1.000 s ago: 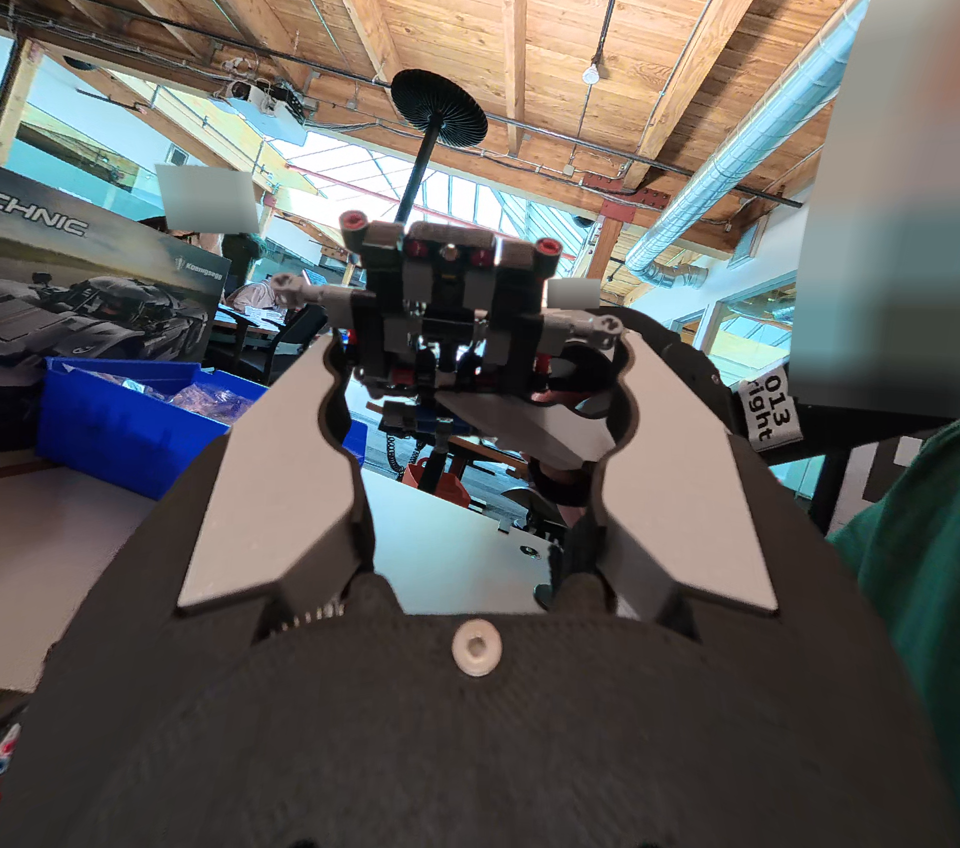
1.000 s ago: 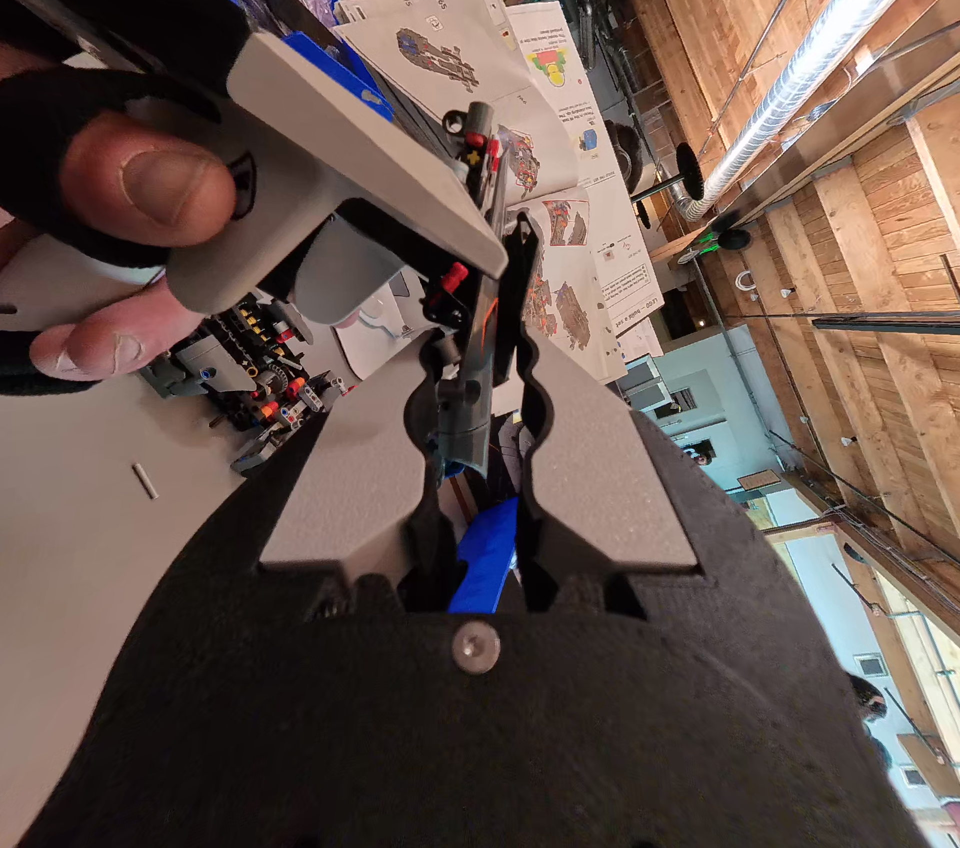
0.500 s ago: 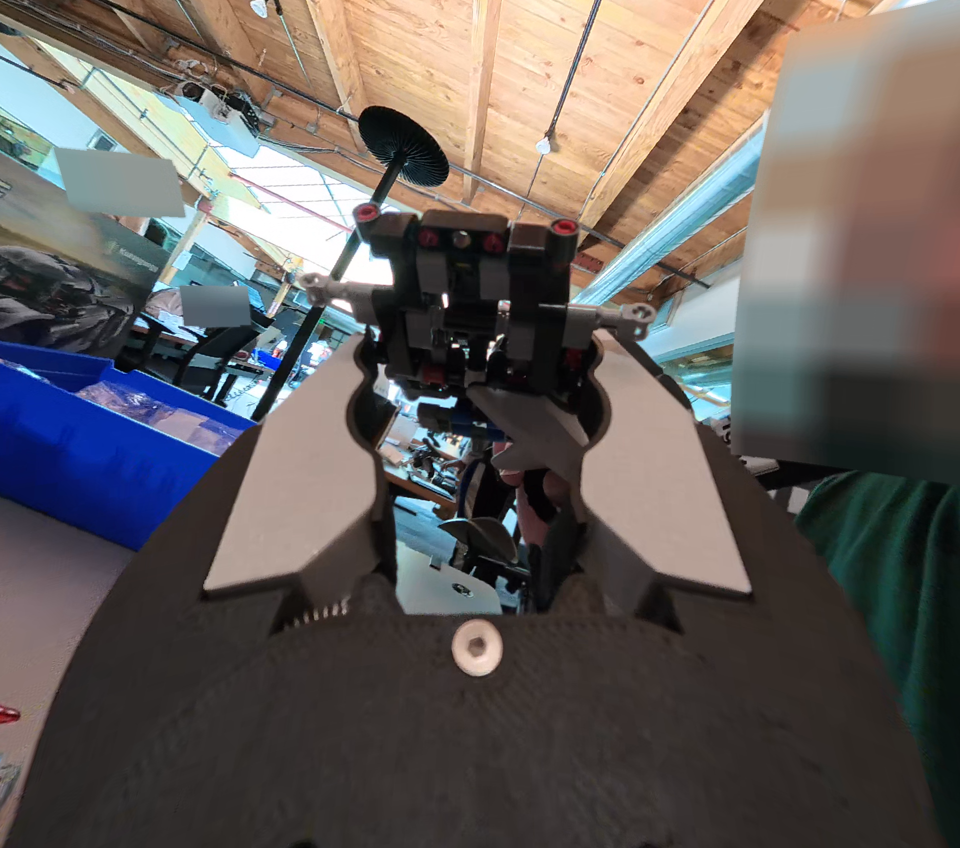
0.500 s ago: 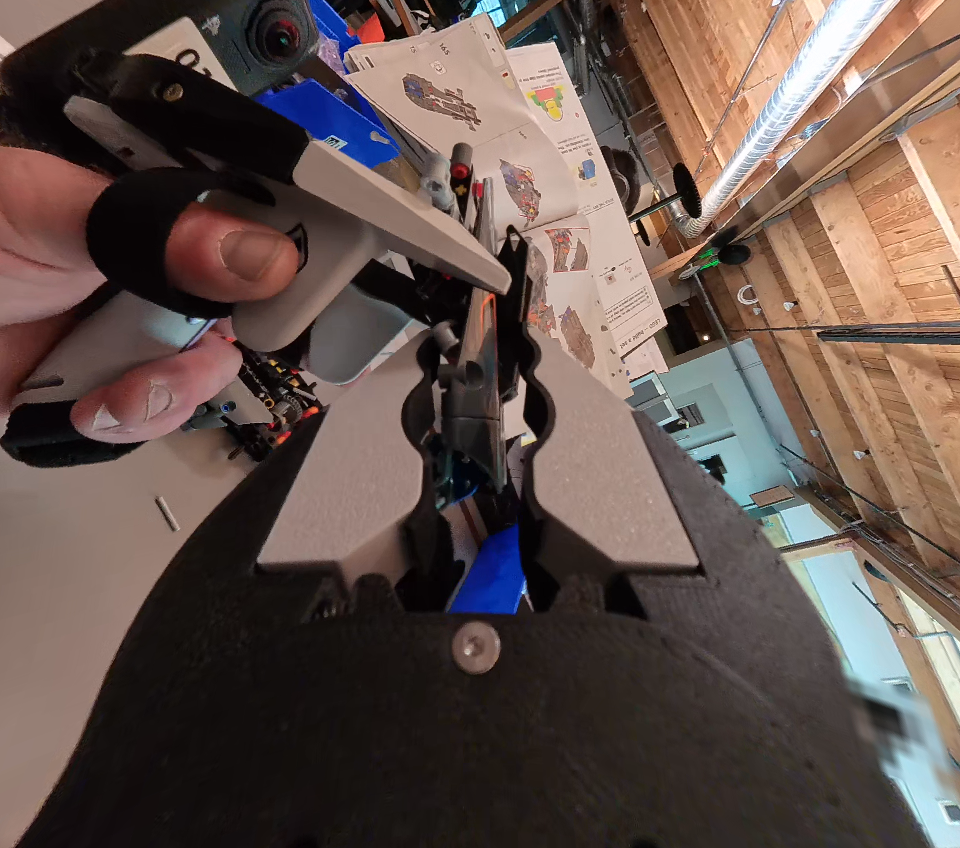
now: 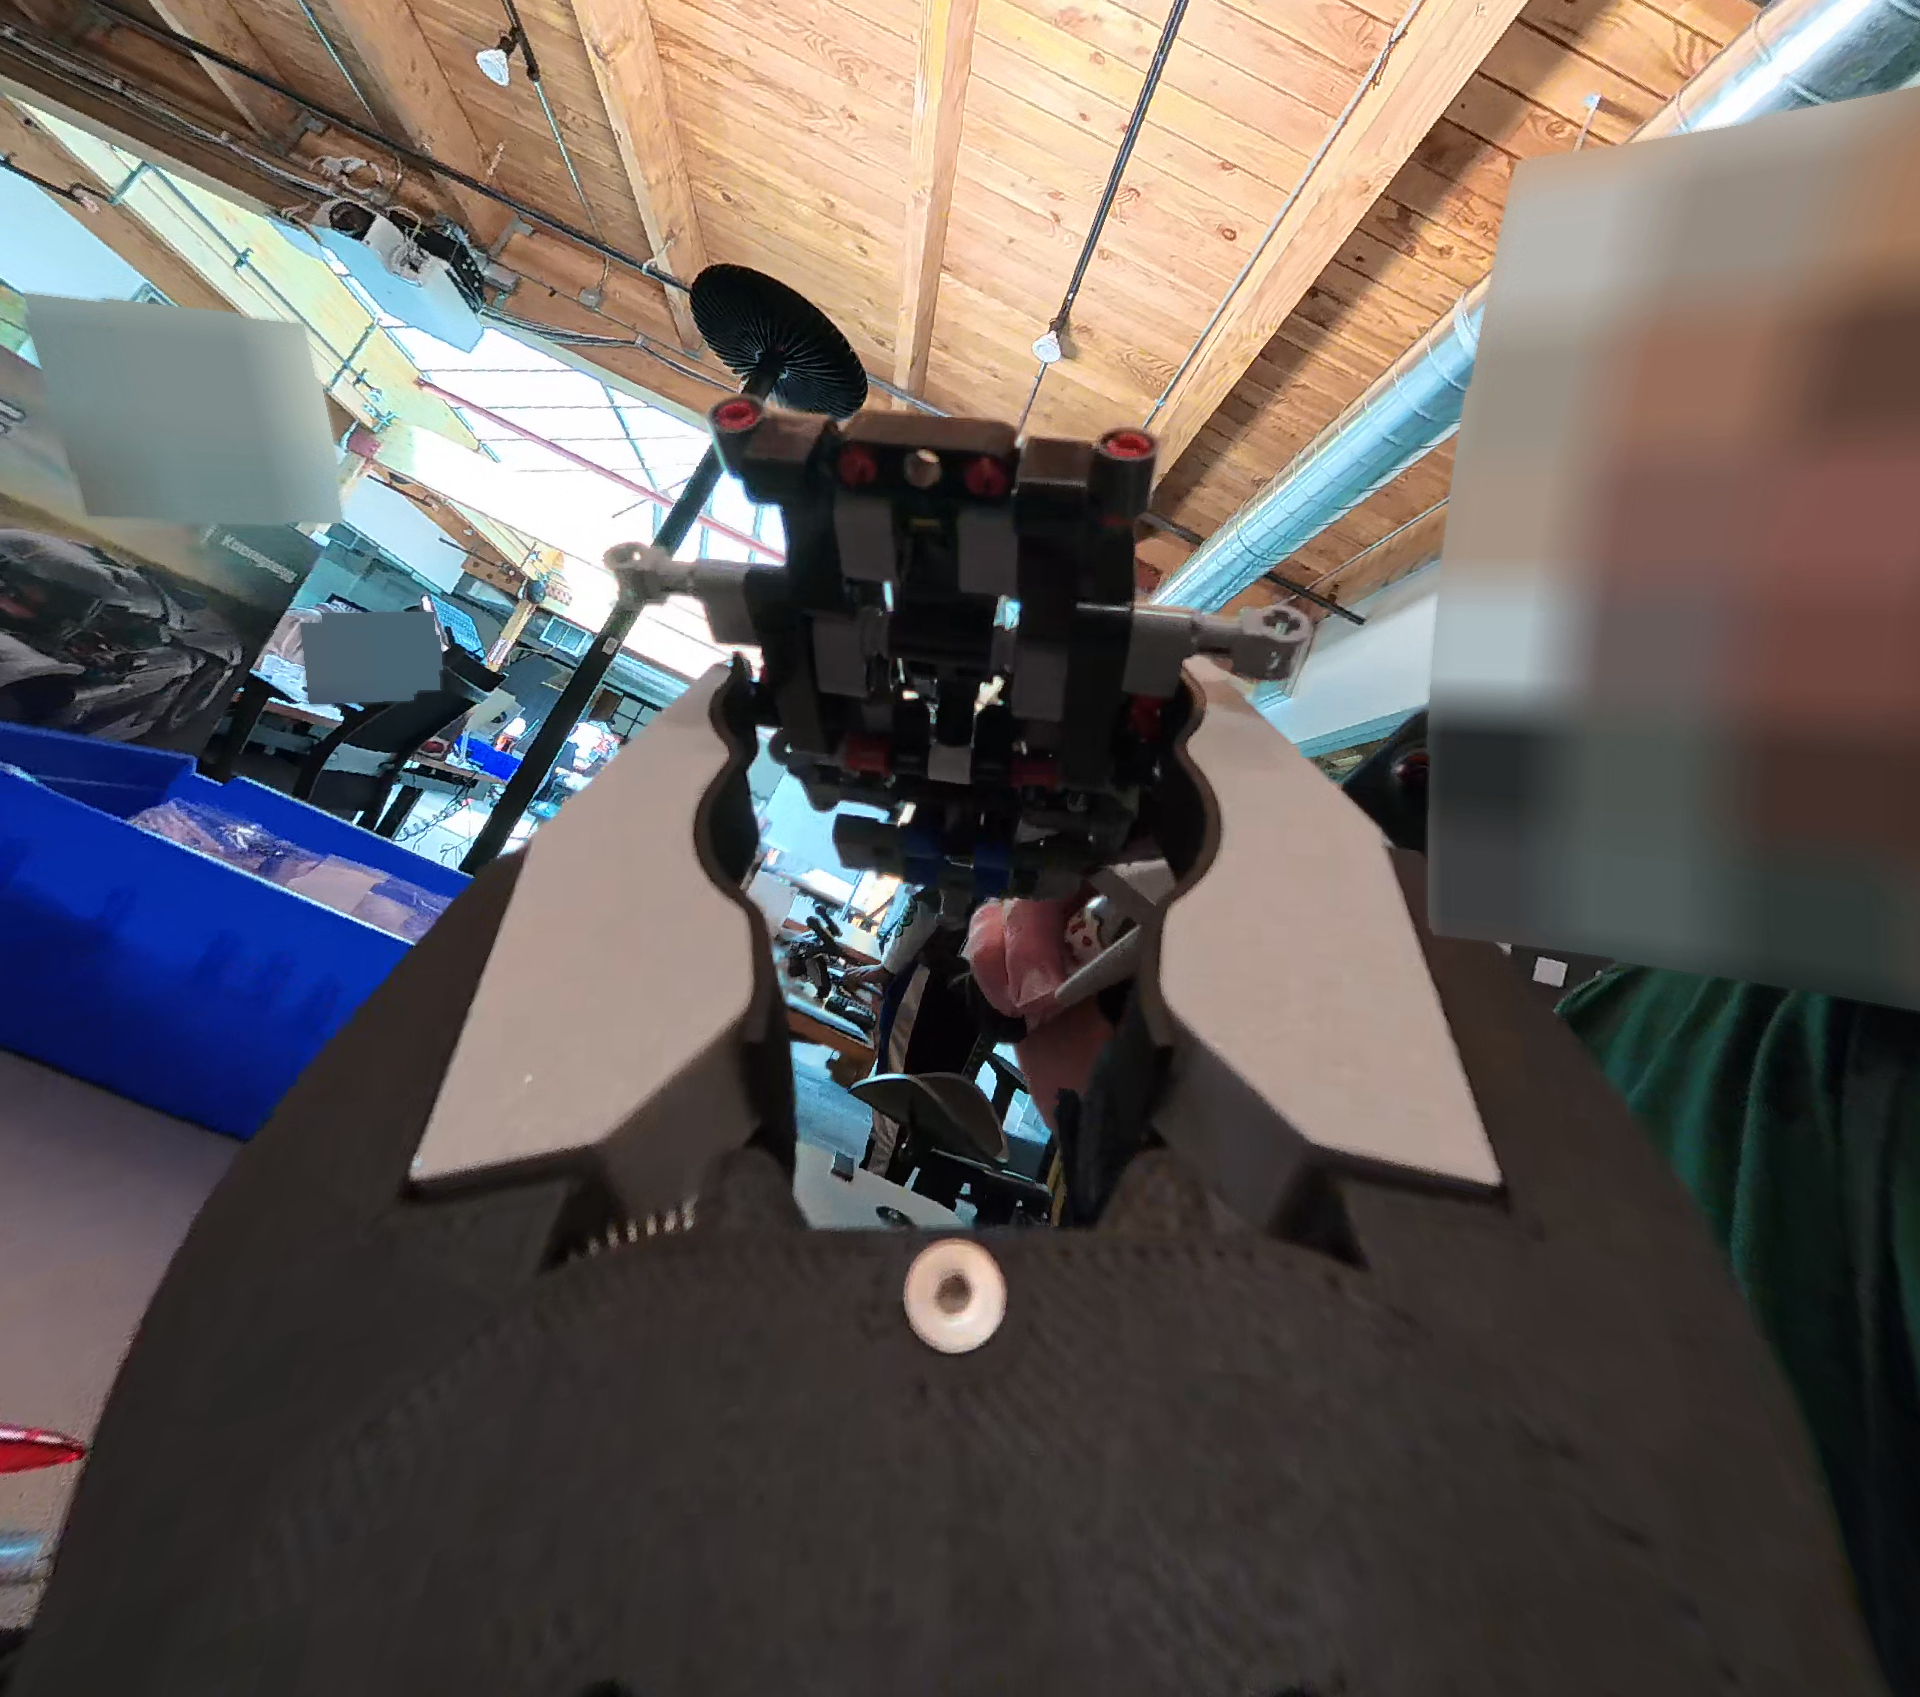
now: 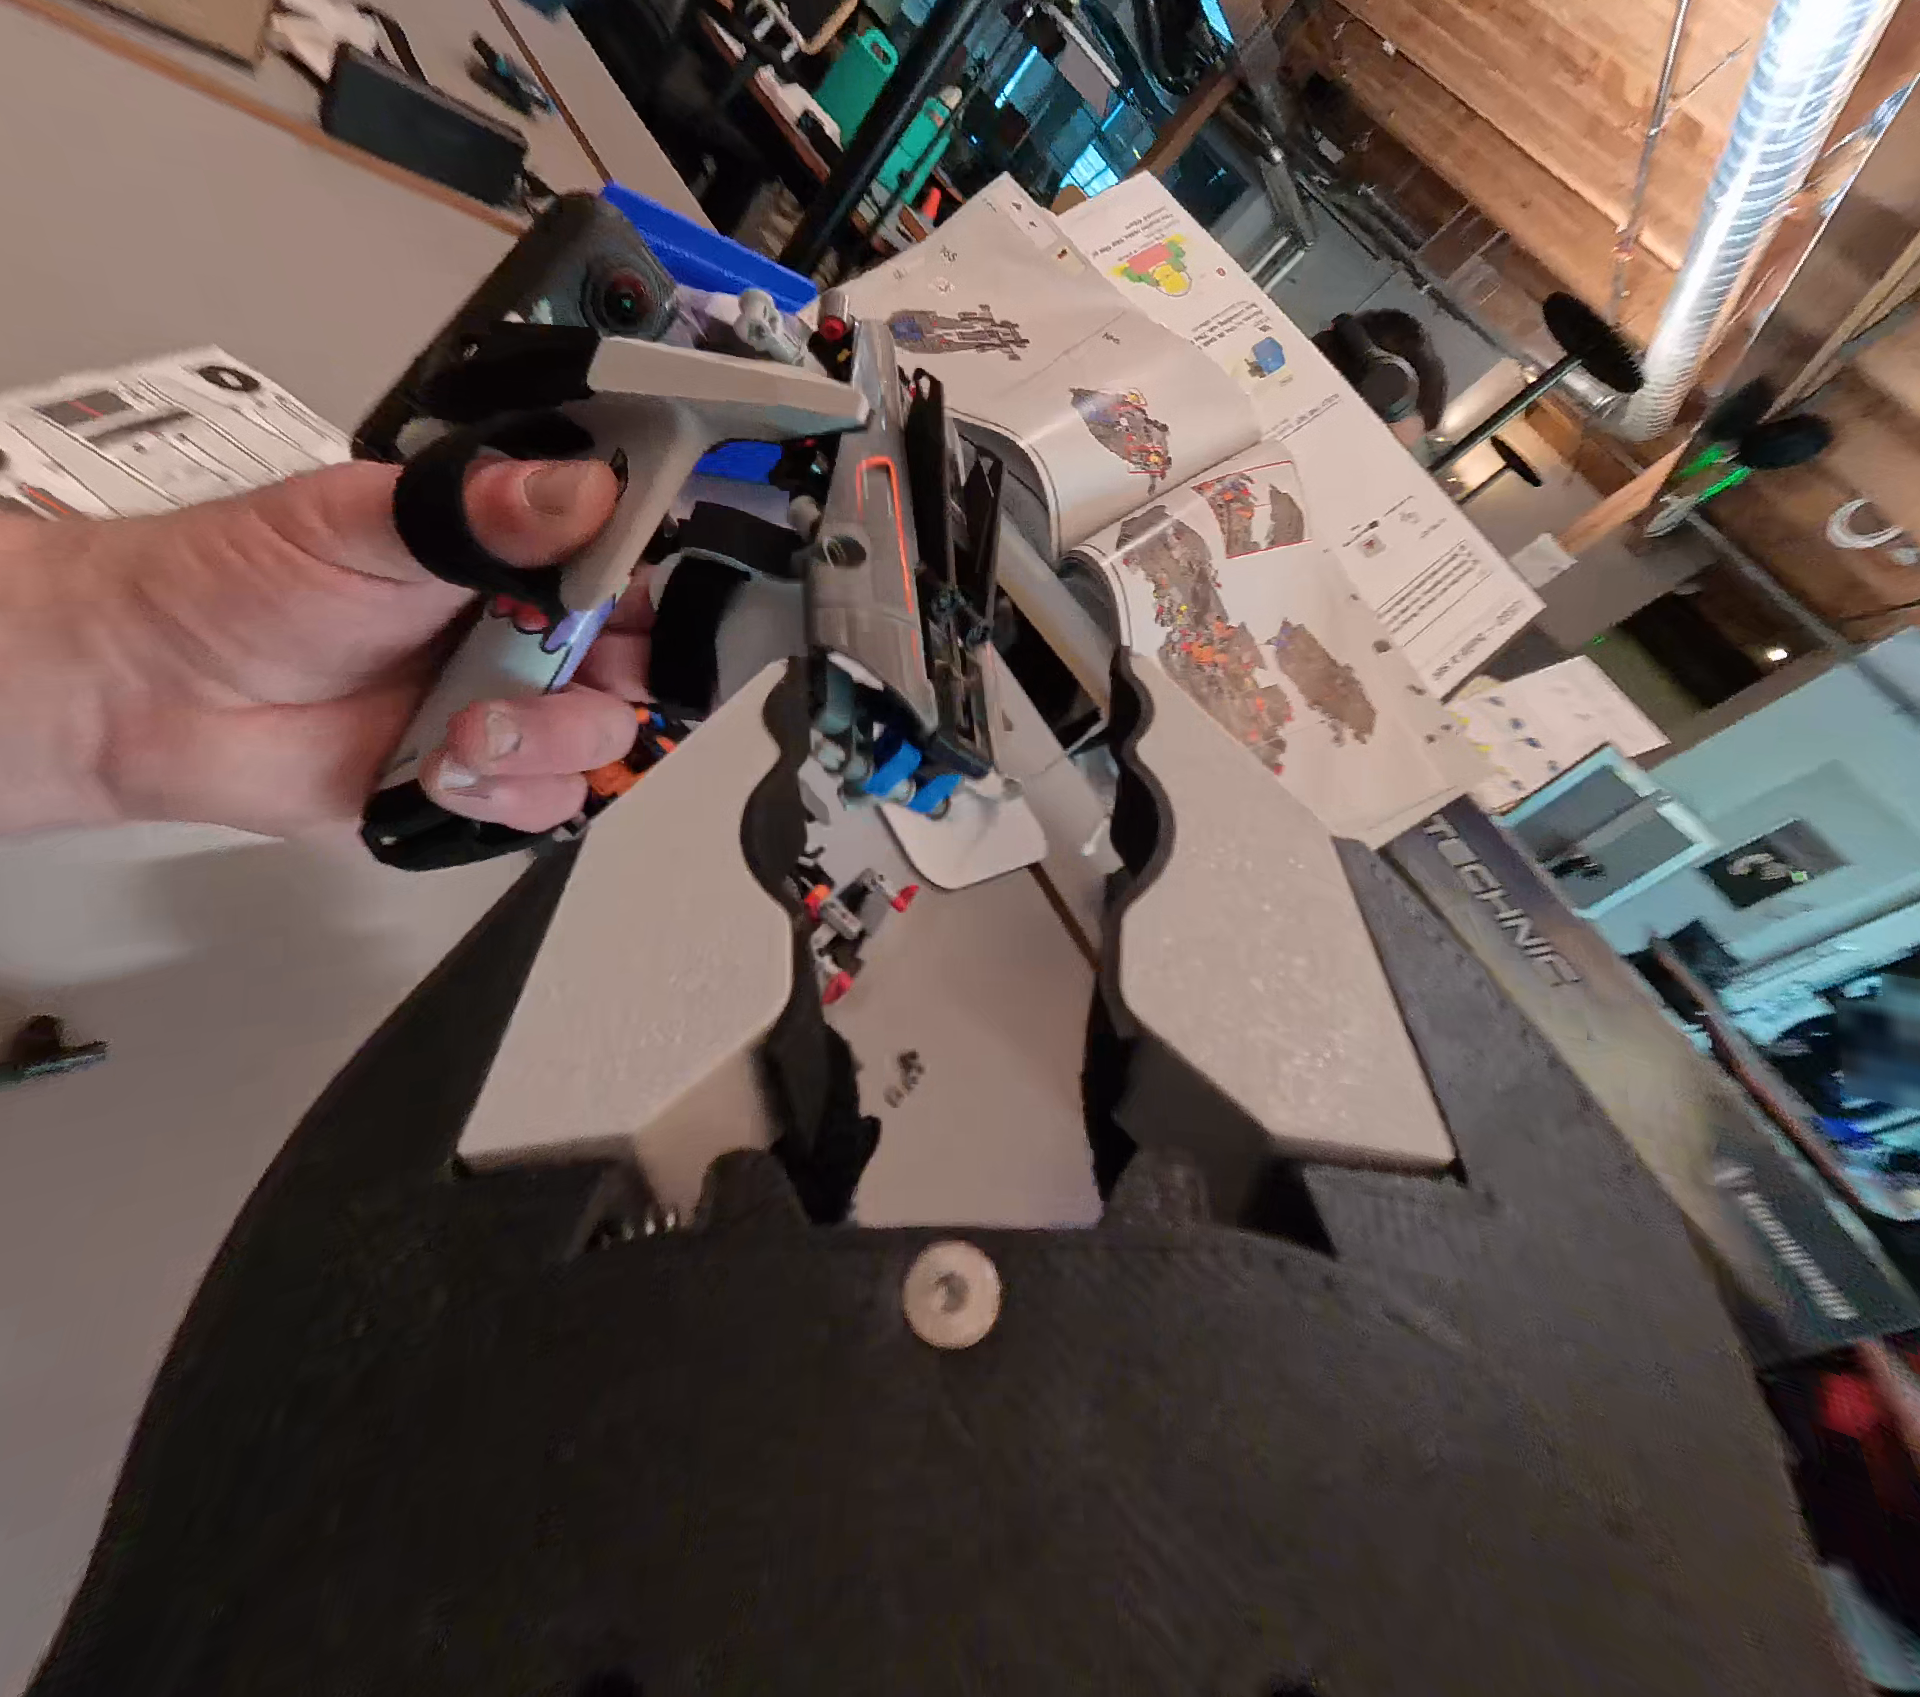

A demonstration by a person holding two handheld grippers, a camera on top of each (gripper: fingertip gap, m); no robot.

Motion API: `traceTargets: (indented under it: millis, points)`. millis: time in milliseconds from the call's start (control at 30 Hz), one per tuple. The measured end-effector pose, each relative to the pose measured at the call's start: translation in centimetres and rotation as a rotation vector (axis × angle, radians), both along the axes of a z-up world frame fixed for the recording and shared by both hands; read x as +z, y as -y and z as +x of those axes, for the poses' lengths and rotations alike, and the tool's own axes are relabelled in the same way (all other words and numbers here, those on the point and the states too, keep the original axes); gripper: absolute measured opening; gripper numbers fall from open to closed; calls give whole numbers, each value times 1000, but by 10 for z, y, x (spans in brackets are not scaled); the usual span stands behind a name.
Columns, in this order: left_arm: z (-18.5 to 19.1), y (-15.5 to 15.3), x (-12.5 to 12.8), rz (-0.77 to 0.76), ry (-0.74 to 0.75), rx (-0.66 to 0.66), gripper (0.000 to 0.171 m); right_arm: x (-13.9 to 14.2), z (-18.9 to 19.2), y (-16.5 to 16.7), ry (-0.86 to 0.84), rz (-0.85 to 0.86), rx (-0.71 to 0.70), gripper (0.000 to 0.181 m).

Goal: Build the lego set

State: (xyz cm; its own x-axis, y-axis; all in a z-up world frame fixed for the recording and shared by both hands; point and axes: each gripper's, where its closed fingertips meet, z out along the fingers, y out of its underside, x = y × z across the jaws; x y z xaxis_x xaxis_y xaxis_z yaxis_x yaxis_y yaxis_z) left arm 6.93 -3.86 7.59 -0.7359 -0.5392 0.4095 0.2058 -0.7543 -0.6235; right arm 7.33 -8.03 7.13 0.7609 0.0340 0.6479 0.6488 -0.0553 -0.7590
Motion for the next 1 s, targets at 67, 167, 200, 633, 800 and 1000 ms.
traceTargets:
  millis: [67, 167, 200, 633, 800, 1000]
  points:
    - [-2, -3, 1, -17, 12, -3, 77, -3, 5, 6, -35, 0, 9, 57]
    - [-2, -4, 0, -11, 17, 2, 76, -9, 6, 12, -71, -18, 20, 57]
    - [-2, -4, 0, -7, 15, 8, 76, -12, 3, 13, -91, -30, 30, 57]
    - [7, 23, 2, 283, -44, 245, 75, -32, 11, -7, -108, -103, -80, 52]
    - [12, 32, 2, 346, -83, 337, 76, -37, 22, -12, -32, -96, -146, 35]
    - [15, 33, -1, 349, -105, 355, 76, -30, 29, -9, 4, -53, -158, 27]
